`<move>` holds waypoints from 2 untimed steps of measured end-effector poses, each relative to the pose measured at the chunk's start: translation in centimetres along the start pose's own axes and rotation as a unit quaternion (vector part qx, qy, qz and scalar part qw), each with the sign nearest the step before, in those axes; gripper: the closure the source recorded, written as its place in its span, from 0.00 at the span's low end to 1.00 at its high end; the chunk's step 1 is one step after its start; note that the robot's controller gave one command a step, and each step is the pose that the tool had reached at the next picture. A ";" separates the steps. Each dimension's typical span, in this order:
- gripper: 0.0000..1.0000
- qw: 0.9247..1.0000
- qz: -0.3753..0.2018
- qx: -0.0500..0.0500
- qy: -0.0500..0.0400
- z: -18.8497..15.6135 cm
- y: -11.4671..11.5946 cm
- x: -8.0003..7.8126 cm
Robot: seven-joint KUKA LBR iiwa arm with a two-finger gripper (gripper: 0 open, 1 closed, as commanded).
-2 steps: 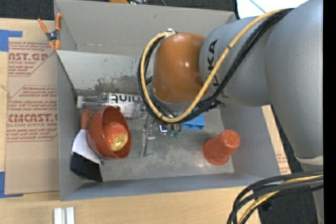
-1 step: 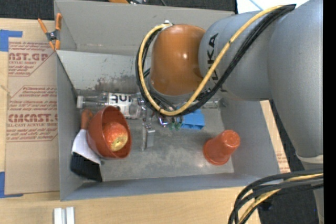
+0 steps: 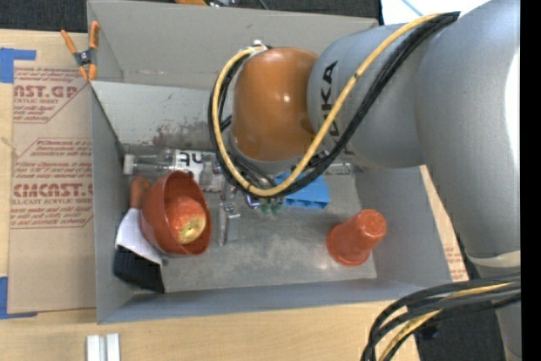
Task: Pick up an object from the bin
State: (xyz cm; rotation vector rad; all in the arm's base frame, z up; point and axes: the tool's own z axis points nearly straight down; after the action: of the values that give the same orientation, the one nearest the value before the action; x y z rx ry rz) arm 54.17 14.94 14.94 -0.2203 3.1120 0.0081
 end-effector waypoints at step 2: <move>0.00 0.997 -0.076 -0.001 0.004 5.1 2.0 4.1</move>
Offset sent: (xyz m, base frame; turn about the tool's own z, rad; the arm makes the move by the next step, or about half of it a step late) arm -0.0518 0.0213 -0.0773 -0.1212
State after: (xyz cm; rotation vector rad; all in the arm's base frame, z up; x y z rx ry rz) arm 49.90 16.35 9.76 -0.4573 3.0947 0.0083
